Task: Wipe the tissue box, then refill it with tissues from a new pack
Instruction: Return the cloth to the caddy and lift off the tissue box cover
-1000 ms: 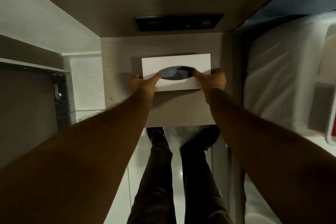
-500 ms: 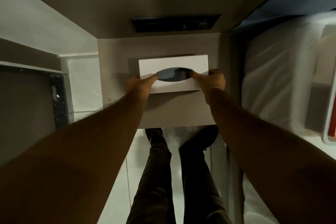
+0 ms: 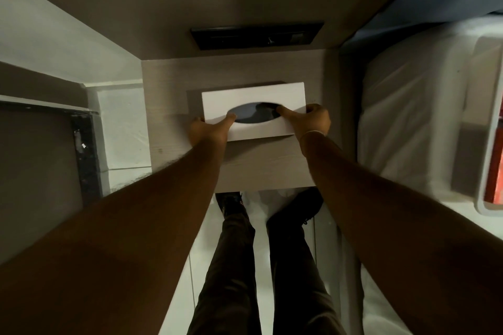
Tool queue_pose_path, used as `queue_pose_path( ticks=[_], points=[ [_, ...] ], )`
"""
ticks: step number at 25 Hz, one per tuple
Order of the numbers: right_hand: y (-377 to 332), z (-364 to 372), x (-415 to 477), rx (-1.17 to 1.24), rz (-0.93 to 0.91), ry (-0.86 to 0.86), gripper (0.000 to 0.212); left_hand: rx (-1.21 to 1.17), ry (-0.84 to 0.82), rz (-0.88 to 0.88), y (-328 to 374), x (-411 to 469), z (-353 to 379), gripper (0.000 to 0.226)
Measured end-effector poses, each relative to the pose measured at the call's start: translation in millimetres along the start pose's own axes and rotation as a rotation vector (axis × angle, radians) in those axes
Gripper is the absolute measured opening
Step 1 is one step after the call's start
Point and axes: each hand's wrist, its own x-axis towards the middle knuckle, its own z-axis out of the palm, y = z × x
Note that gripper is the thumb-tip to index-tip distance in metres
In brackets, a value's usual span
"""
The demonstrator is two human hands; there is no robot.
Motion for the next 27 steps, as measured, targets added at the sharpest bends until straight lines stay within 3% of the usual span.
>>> queue_pose_path(
  ticks=[6, 13, 23, 27],
  points=[
    [-0.7, -3.7, 1.3, -0.015, 0.008, -0.029, 0.053, 0.086, 0.017, -0.006, 4.3, 3.4, -4.5, 0.058],
    [1.5, -3.7, -4.0, -0.010, -0.003, -0.022, 0.056, 0.211, 0.009, 0.009, 3.9, 14.1, -13.2, 0.066],
    [-5.5, -6.2, -11.3, -0.052, -0.029, -0.047, 0.064, 0.234, -0.021, 0.062, 11.8, 14.6, -19.9, 0.064],
    [-8.4, -10.0, -19.8, -0.036, -0.058, -0.060, 0.068, 0.113, -0.033, 0.077, 10.9, 8.4, -23.6, 0.050]
  ],
)
